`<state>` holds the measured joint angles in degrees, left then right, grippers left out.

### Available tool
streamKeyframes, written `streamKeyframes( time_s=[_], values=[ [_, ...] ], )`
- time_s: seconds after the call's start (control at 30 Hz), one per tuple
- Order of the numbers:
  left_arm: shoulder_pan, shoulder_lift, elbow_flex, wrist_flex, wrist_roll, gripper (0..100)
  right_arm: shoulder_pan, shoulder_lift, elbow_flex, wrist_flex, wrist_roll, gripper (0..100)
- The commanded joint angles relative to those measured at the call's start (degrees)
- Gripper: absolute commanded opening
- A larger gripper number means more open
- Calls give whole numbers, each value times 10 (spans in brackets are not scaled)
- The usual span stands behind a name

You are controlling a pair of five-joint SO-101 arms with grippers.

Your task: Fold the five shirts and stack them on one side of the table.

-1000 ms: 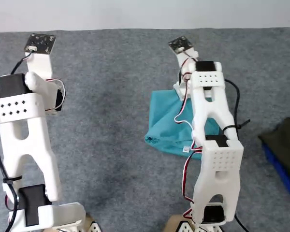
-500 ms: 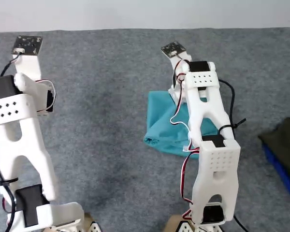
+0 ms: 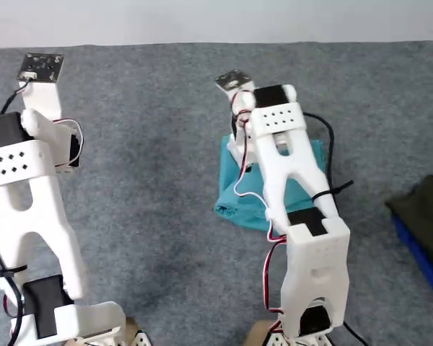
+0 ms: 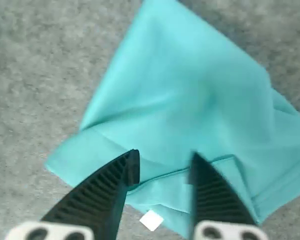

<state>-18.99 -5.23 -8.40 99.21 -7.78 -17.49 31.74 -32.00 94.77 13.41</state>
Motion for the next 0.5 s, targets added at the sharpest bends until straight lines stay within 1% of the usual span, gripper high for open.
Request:
streamKeyframes(
  time_s=[0.0,0.03,0.13,0.27,0.47],
  values=[
    [-4,-22,-1,12,-4,6,-14,-26,-35,0,-17,34],
    [-4,-22,-1,12,-4,6,-14,-14,-35,-11,-17,12],
    [-4,-22,-1,12,-4,6,-14,34,-35,-23,-18,10],
    [-4,-22,-1,12,-4,6,-29,83,-35,2,-18,10],
    [-4,-22,-1,11,-5,6,-80,101,-35,29,-18,10]
  ],
)
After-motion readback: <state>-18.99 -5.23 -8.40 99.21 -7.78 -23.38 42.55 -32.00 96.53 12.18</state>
